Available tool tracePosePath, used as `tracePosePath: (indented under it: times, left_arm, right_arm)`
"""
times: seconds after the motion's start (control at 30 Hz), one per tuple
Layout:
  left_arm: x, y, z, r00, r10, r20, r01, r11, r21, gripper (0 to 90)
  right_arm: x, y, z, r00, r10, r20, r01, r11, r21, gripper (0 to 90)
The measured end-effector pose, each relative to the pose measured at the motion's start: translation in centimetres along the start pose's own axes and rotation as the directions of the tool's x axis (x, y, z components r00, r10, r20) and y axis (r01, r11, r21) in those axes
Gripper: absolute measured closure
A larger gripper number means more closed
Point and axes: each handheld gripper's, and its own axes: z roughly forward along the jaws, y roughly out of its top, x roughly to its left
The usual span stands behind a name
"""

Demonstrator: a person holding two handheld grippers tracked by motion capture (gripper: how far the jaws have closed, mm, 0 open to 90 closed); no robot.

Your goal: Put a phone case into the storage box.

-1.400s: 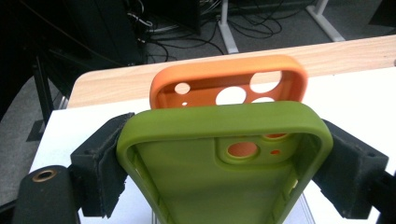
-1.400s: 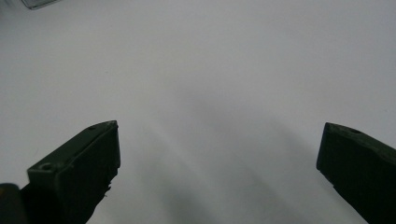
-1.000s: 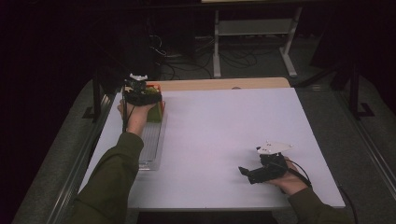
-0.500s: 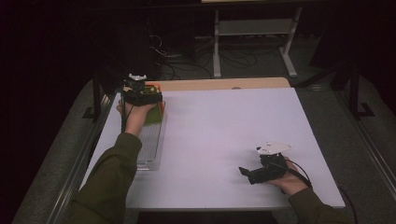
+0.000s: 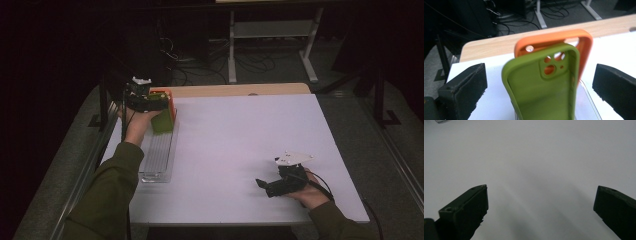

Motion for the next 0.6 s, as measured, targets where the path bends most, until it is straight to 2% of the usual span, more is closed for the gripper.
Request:
tracePosePath:
  times: [0.17, 0.37, 0.4, 0.53, 0.6]
  left_arm:
    - [0.1, -0.2, -0.9, 0.9982, 0.024, 0.055, -0.025, 0.9996, 0.014, 0.0]
    - [0.3, -0.4, -2.6, 0.9904, 0.078, 0.114, -0.081, 0.9966, 0.016, 0.0]
    - [0.2, -0.5, -2.8, 0.9896, 0.068, 0.127, -0.07, 0.9975, 0.011, 0.0]
    - [0.3, -1.0, -3.6, 0.9817, 0.085, 0.17, -0.088, 0.996, 0.012, 0.0]
    - [0.3, -1.3, -3.9, 0.9756, 0.089, 0.201, -0.093, 0.9957, 0.007, 0.0]
  right_arm:
    - [0.0, 0.0, 0.0, 1.0, 0.001, 0.0, -0.001, 1.0, -0.005, 0.0]
    - [0.0, 0.0, 0.0, 1.0, 0.004, -0.003, -0.004, 1.0, -0.005, 0.0]
    - [0.0, 0.0, 0.0, 1.0, 0.002, -0.002, -0.002, 1.0, -0.007, 0.0]
    - [0.1, 0.0, 0.0, 1.0, 0.002, -0.005, -0.002, 1.0, -0.005, 0.0]
    - [0.0, 0.0, 0.0, 1.0, 0.001, -0.005, -0.001, 1.0, -0.005, 0.0]
